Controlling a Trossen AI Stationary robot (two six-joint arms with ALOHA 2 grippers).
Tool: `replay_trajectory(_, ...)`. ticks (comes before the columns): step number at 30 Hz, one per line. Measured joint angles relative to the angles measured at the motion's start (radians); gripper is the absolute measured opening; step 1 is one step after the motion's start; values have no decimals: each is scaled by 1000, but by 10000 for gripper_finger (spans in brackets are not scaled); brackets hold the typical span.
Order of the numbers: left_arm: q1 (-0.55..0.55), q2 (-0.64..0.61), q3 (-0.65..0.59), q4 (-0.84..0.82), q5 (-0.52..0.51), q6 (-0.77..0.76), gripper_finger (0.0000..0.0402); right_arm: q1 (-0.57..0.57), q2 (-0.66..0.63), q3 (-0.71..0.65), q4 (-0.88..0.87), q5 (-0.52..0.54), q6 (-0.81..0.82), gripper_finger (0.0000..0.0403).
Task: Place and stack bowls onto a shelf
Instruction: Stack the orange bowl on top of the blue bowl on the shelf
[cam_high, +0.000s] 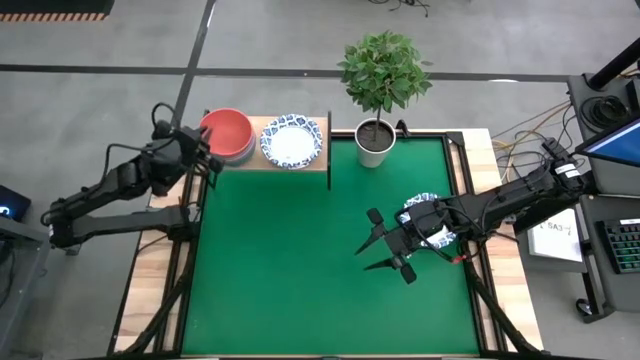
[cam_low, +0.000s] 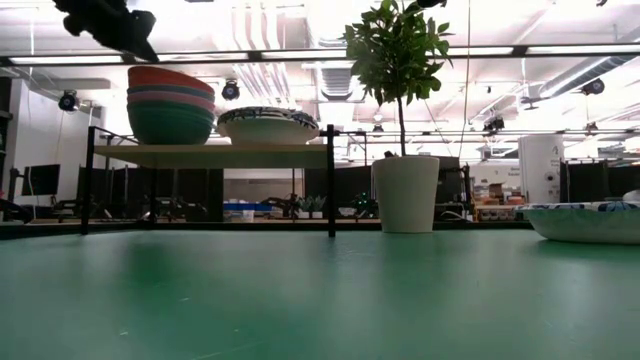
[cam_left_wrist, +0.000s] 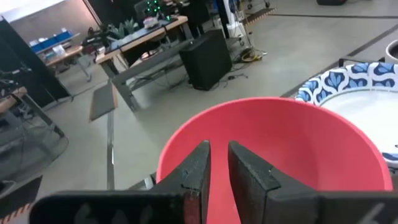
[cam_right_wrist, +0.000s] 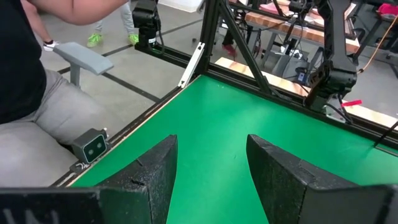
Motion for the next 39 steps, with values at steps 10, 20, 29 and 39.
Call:
replay_trajectory(10,0,-11,-76,3,-2,-80,39,0,0,0,0,0,7,183)
replay_trajectory(20,-1,-16,-46,12,4,-106,39,0,0,0,0,5,10,183)
replay_trajectory(29,-2,-62,-40,9,179,-110,39,0,0,0,0,98,97,183)
replay_trajectory(39,-1,-126,-113,-18,101,-128,39,0,0,0,10,98,96,183)
